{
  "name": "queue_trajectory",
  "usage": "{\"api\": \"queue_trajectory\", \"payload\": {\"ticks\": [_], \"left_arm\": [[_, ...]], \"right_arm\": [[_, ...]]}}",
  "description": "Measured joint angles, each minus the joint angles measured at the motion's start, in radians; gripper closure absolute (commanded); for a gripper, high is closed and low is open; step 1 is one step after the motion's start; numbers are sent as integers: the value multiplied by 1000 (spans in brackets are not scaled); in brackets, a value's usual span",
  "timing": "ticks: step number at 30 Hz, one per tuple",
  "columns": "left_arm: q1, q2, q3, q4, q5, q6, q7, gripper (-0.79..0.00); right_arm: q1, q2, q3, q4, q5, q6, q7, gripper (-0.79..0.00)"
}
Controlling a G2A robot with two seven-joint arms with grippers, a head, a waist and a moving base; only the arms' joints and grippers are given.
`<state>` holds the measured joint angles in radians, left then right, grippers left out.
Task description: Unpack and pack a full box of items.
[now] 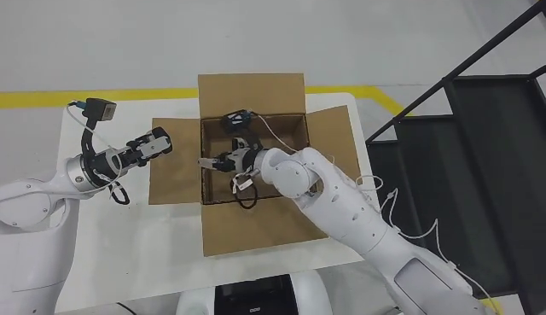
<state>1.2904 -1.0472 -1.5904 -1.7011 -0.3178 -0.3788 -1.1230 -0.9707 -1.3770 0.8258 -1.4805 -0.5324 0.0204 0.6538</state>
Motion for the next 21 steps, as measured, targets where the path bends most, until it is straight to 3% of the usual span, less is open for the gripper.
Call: {"api": "queue_trajectory", "payload": {"ticks": [5, 21], "left_arm": [[0, 0, 0, 0, 0, 0, 0, -785], [0, 0, 0, 0, 0, 0, 0, -785]], "right_arm": [[64, -34, -44, 129, 181, -112, 11, -785], [234, -135, -165, 432, 440, -289, 90, -785]]}}
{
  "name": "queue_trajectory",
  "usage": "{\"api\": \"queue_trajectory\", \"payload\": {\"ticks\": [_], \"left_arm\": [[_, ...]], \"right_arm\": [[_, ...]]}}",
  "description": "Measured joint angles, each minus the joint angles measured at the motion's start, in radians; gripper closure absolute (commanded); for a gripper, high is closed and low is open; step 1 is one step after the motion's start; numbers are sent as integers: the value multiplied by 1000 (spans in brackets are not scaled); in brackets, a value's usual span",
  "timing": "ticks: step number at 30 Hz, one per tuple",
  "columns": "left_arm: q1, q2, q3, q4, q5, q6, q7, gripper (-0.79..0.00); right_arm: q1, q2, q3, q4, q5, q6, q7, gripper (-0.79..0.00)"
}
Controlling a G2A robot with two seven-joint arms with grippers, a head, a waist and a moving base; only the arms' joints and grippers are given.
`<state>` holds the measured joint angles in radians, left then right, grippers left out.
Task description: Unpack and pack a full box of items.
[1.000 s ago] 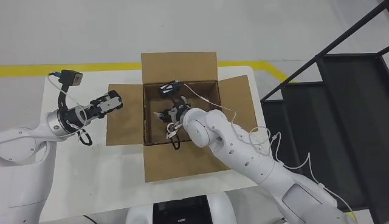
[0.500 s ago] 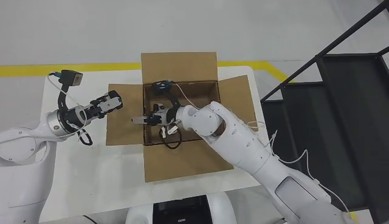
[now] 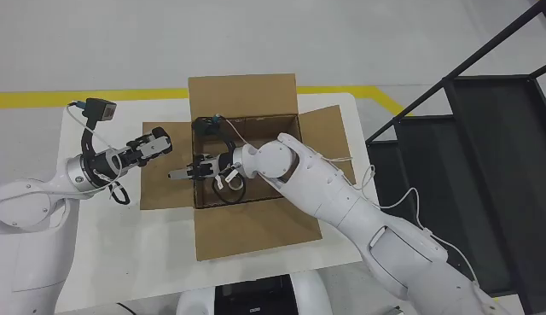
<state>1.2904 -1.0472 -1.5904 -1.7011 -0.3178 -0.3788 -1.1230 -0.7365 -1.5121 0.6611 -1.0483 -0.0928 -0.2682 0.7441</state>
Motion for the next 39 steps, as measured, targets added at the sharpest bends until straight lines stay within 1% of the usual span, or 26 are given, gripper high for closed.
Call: {"api": "queue_trajectory", "payload": {"ticks": [18, 22, 24, 28, 31, 34, 38, 39], "left_arm": [[0, 0, 0, 0, 0, 0, 0, -785], [0, 0, 0, 0, 0, 0, 0, -785], [0, 0, 0, 0, 0, 0, 0, -785], [0, 0, 0, 0, 0, 0, 0, -785], [0, 0, 0, 0, 0, 0, 0, -785], [0, 0, 0, 0, 0, 0, 0, -785], [0, 0, 0, 0, 0, 0, 0, -785], [0, 0, 0, 0, 0, 0, 0, -785]], "right_arm": [[111, -102, -76, 252, 99, -136, 1, -785], [134, -120, -88, 295, 87, -156, -7, -785], [146, -123, -91, 301, 55, -156, -22, -785], [160, -112, -85, 267, -38, -115, -39, -785], [138, -89, -60, 212, -84, -90, -31, -785], [100, -54, -18, 127, -144, -72, -19, -785], [21, 1, 51, -39, -257, 19, 19, -785], [-1, 13, 71, -75, -269, 28, 32, -785]]}}
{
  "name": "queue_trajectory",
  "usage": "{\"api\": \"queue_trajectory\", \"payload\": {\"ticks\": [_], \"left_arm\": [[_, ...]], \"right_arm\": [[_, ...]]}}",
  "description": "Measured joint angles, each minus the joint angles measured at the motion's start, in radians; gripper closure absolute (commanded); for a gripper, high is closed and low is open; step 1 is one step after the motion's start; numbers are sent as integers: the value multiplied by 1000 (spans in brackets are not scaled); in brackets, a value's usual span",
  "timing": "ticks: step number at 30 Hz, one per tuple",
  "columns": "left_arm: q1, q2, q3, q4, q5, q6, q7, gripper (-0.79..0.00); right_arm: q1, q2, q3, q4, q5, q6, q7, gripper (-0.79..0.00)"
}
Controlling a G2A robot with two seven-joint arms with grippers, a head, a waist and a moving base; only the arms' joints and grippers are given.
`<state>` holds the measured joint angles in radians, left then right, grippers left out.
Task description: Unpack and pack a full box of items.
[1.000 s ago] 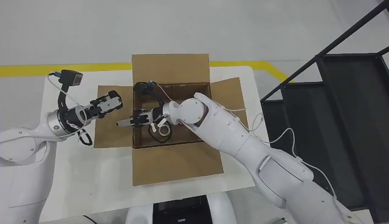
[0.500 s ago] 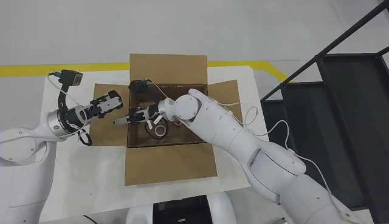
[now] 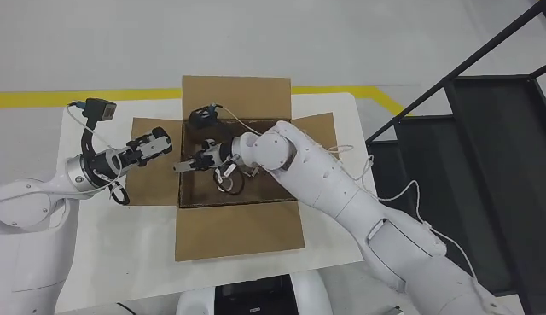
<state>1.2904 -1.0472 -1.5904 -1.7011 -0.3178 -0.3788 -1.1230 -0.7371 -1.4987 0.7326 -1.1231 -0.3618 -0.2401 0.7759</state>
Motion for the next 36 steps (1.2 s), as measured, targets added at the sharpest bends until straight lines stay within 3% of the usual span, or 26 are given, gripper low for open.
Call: {"api": "queue_trajectory", "payload": {"ticks": [8, 15, 22, 29, 36], "left_arm": [[0, 0, 0, 0, 0, 0, 0, -785], [0, 0, 0, 0, 0, 0, 0, -785], [0, 0, 0, 0, 0, 0, 0, -785], [0, 0, 0, 0, 0, 0, 0, -785], [0, 0, 0, 0, 0, 0, 0, -785]], "right_arm": [[-176, 89, 186, -264, -34, -46, 144, -785], [-238, 127, 252, -348, -159, -95, 170, -785], [-238, 124, 167, -339, -441, -62, 40, -785], [-218, 104, 55, -298, -731, 85, -73, -785], [-187, 74, -27, -235, -831, 178, -59, -785]]}}
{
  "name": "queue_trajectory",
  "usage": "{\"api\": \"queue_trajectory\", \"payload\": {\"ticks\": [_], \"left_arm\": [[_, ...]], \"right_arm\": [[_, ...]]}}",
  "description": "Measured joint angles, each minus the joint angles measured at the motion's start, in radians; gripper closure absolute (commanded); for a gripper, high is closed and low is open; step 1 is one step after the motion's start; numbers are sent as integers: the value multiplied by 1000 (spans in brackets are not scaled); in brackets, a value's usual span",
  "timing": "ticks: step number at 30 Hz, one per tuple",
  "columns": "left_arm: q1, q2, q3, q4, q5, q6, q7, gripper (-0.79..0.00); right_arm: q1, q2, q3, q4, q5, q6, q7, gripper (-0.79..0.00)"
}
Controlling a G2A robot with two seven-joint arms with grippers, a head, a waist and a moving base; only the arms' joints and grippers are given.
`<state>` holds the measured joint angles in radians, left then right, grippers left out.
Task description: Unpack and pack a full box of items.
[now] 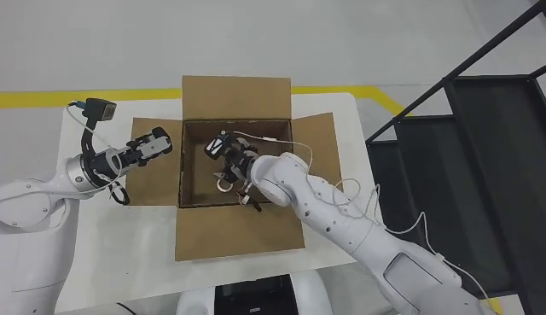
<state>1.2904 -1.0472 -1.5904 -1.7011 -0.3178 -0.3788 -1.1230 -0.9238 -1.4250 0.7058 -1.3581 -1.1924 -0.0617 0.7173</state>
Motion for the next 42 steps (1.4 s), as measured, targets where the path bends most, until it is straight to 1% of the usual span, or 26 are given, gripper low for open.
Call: {"api": "queue_trajectory", "payload": {"ticks": [10, 11, 12, 13, 14, 15, 24, 27, 30, 34, 37, 40, 42], "left_arm": [[0, 0, 0, 0, 0, 0, 0, -785], [0, 0, 0, 0, 0, 0, 0, -785], [0, 0, 0, 0, 0, 0, 0, -785], [0, 0, 0, 0, 0, 0, 0, -785], [0, 0, 0, 0, 0, 0, 0, -785], [0, 0, 0, 0, 0, 0, 0, -785], [0, 0, 0, 0, 0, 0, 0, -785], [0, 0, 0, 0, 0, 0, 0, -785], [0, 0, 0, 0, 0, 0, 0, -785], [0, 0, 0, 0, 0, 0, 0, -785], [0, 0, 0, 0, 0, 0, 0, -785], [0, 0, 0, 0, 0, 0, 0, -785], [0, 0, 0, 0, 0, 0, 0, -785]], "right_arm": [[59, -40, 1, 133, 150, -7, 8, -785], [66, -45, -1, 148, 161, -2, 11, -727], [71, -49, -2, 157, 170, 1, 12, -613], [75, -52, -3, 166, 178, 4, 14, -366], [80, -56, -2, 177, 188, 8, 15, -169], [83, -58, -2, 184, 194, 10, 15, 0], [94, -73, -6, 218, 174, 53, 24, 0], [87, -74, -5, 201, 157, 62, 21, 0], [70, -67, 11, 155, 136, 67, 23, 0], [25, -47, 53, 54, 95, 69, 37, 0], [-24, -25, 96, -58, 37, 70, 65, 0], [-96, 4, 164, -210, -4, 39, 112, 0], [-159, 25, 225, -325, -2, -6, 143, 0]]}}
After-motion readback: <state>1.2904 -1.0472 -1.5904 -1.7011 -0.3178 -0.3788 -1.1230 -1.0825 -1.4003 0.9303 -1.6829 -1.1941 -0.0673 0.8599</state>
